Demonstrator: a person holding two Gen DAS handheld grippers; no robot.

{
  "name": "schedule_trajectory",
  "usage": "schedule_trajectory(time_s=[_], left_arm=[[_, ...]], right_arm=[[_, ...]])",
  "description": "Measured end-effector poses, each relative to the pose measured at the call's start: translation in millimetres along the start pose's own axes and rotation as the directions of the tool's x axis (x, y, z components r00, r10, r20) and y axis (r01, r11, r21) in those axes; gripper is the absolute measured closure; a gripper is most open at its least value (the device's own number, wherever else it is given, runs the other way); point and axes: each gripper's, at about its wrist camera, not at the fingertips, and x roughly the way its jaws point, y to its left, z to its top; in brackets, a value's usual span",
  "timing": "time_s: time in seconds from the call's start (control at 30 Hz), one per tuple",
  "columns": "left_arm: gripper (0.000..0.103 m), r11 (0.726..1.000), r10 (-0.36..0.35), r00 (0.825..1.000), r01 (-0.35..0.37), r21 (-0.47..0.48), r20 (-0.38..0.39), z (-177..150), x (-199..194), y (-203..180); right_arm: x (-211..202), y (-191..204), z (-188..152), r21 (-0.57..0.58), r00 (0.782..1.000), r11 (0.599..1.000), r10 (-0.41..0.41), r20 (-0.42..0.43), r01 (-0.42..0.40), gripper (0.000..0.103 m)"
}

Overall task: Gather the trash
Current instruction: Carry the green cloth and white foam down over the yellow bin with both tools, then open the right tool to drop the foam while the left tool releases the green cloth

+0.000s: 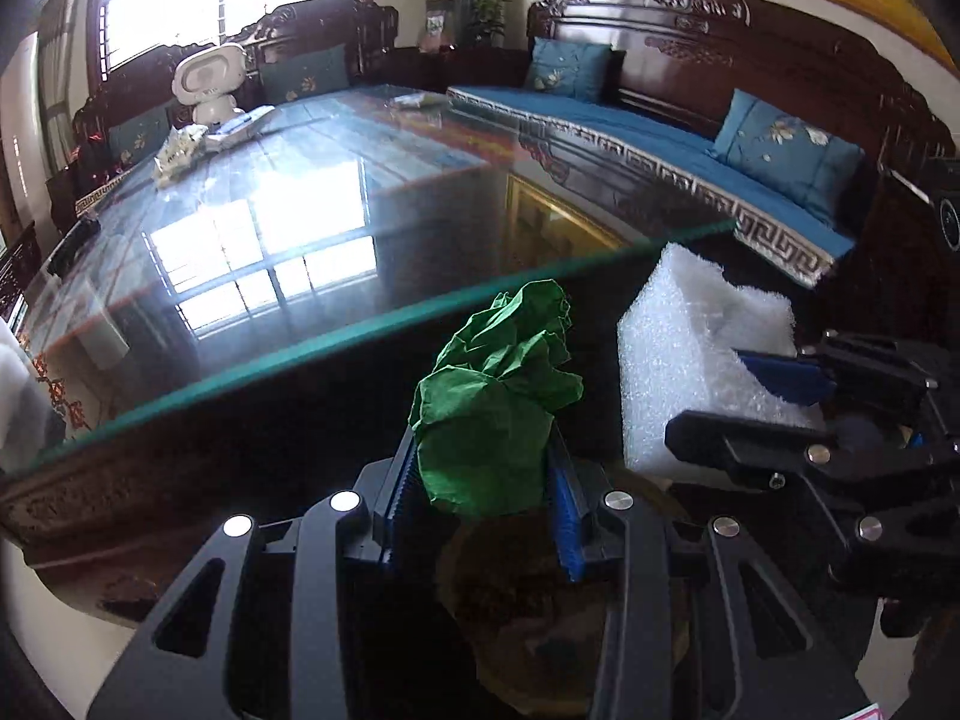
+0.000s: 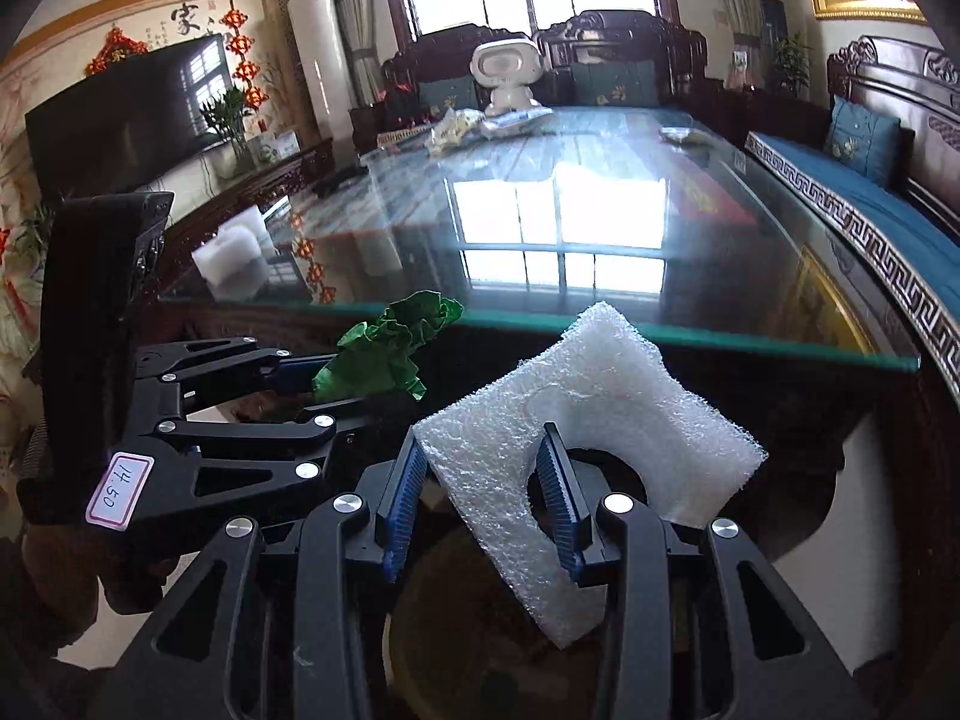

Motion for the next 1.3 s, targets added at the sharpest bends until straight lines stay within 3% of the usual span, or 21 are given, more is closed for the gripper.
schedule_trajectory(time_s=[0.27, 0.4, 0.47, 0.53, 0.67, 0.8, 0.9, 1.3], left_arm=[[0.064, 1.000, -0.020, 0.997, 0.019, -0.011, -0.079, -39.3, 14.0, -2.2], [0.064, 1.000, -0.020, 0.996, 0.020, -0.005, -0.089, -42.3, 16.3, -5.0], [0.064, 1.000, -0.022, 0.996, 0.022, -0.001, -0.090, -43.3, 16.7, -4.8], [0.064, 1.000, -0.026, 0.995, 0.026, -0.004, -0.092, -44.2, 16.5, -4.4], [0.064, 0.999, -0.031, 0.996, 0.032, 0.003, -0.088, -41.7, 16.1, -6.6], [0.064, 0.999, -0.035, 0.995, 0.036, 0.006, -0.091, -40.9, 17.7, -8.0], [0.063, 0.999, -0.047, 0.993, 0.048, 0.002, -0.107, -42.3, 21.6, -9.9], [0.062, 0.987, -0.148, 0.957, 0.159, 0.026, -0.251, -60.6, 61.4, -48.1]], right_arm=[[29.1, 3.0, -56.6, 0.042, 0.990, 0.999, -0.017, -0.139, 0.023, 0.065], [49.7, 2.8, -75.9, 0.044, 0.967, 0.999, -0.002, -0.255, 0.014, 0.063], [57.6, 1.7, -80.4, 0.066, 0.955, 0.998, 0.022, -0.296, -0.003, 0.053], [62.6, 2.8, -82.6, 0.051, 0.948, 0.999, 0.003, -0.320, 0.014, 0.050], [64.5, 4.4, -81.0, 0.055, 0.949, 0.998, 0.017, -0.316, 0.001, 0.050], [49.0, 0.1, -74.0, 0.056, 0.967, 0.998, 0.021, -0.253, -0.007, 0.050], [39.1, -2.3, -66.8, 0.039, 0.977, 0.999, -0.018, -0.212, 0.027, 0.050], [19.3, -40.8, -73.9, 0.118, 0.986, 0.992, -0.026, -0.167, 0.046, 0.050]])
